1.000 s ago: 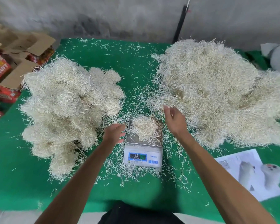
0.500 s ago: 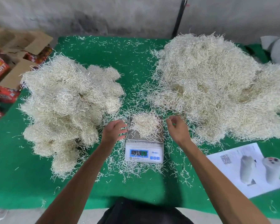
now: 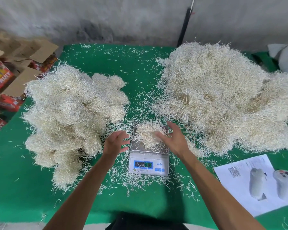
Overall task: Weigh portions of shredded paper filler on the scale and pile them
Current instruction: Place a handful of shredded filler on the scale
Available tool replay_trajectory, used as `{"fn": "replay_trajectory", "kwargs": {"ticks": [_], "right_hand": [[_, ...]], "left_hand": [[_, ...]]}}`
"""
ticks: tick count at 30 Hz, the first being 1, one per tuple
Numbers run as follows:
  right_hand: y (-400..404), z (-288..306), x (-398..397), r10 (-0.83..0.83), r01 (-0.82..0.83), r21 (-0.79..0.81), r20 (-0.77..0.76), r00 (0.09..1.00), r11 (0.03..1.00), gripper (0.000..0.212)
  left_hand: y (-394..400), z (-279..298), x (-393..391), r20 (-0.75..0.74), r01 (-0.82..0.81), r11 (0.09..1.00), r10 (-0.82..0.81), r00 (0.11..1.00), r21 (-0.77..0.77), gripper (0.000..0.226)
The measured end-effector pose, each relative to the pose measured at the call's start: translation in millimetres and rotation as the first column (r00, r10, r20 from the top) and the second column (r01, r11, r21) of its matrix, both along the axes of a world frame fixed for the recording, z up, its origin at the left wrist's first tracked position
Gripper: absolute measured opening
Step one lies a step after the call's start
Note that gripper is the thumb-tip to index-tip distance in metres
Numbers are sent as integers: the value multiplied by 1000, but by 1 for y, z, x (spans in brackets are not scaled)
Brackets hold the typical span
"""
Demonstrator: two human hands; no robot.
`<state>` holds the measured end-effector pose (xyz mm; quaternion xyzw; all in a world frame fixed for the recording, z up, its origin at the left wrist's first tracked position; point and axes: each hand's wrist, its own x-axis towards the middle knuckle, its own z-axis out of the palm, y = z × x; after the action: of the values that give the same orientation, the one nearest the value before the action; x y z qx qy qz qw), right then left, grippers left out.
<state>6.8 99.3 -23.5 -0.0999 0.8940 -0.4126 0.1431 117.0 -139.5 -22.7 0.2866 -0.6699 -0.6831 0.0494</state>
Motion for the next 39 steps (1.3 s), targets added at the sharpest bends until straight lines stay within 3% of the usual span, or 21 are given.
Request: {"fn": "replay_trajectory", "kwargs": {"ticks": [3,5,7,9,11,13,15,17,19,20,21,23,25,26,28,30,31,33,35,37,39], "right_hand": [[-39,-11,2,150,-130,260,-61,987,957,114],[-61,-20,6,165,-132,326,-76,983,936,101],[-80,-11,9,155,-134,226,-78,985,965,84],[-97,12,9,209,-199,76,-154,966,977,77],[-114,43,11,333,-353,-33,-267,905,935,71],[-128,76,18,398,-459,-185,-287,871,869,65],[-139,107,22,260,-374,-413,-307,916,830,53],[-146,135,10,-7,-170,-510,-326,945,843,49],[-141,156,-8,-188,11,-571,-253,949,821,44],[-135,161,-16,-186,15,-584,-235,954,812,39],[-129,163,-18,-135,-33,-571,-250,959,820,36],[-124,159,-9,19,-239,-452,-439,898,859,37],[-132,150,5,146,-445,-356,-623,769,822,43],[-137,154,8,159,-477,-363,-639,753,801,44],[-144,171,-2,88,-390,-432,-571,817,813,43],[-139,186,-22,40,-303,-364,-581,813,881,43],[-136,187,-28,79,-318,-291,-615,785,902,43],[-136,181,-23,216,-420,-188,-634,742,888,43],[-146,169,-4,331,-553,-165,-651,683,817,46],[-162,163,11,345,-611,-119,-734,585,783,46],[-173,172,6,311,-572,-122,-738,599,811,49]], "left_hand": [[2,5,1,5,139,981,-141,990,135,26],[3,16,-2,27,226,961,-233,972,161,49],[4,34,-9,65,191,961,-207,976,201,64],[1,57,-20,96,99,922,-145,985,373,68],[-2,84,-34,57,56,826,-106,993,561,65],[-4,111,-49,28,-84,770,85,996,632,63],[3,128,-63,45,-197,729,223,974,655,60],[21,146,-65,-13,-86,807,115,993,585,54],[32,161,-65,-75,92,827,-60,995,554,40],[31,170,-63,-97,136,808,-98,990,573,41],[24,176,-64,-145,128,772,-47,988,623,50],[10,190,-68,-198,77,647,116,973,759,66],[6,189,-75,-225,52,626,200,954,778,43],[13,187,-77,-183,4,650,208,961,760,37],[28,182,-76,-120,1,724,113,986,690,43],[31,191,-69,-99,37,731,41,994,681,66],[21,199,-70,-139,56,657,75,987,752,71],[-6,205,-68,-149,-70,647,278,949,759,60],[-24,192,-59,-176,-130,737,323,930,663,42],[-22,168,-53,-165,-126,859,236,958,497,31],[-15,161,-50,-126,-15,925,68,990,379,30]]}}
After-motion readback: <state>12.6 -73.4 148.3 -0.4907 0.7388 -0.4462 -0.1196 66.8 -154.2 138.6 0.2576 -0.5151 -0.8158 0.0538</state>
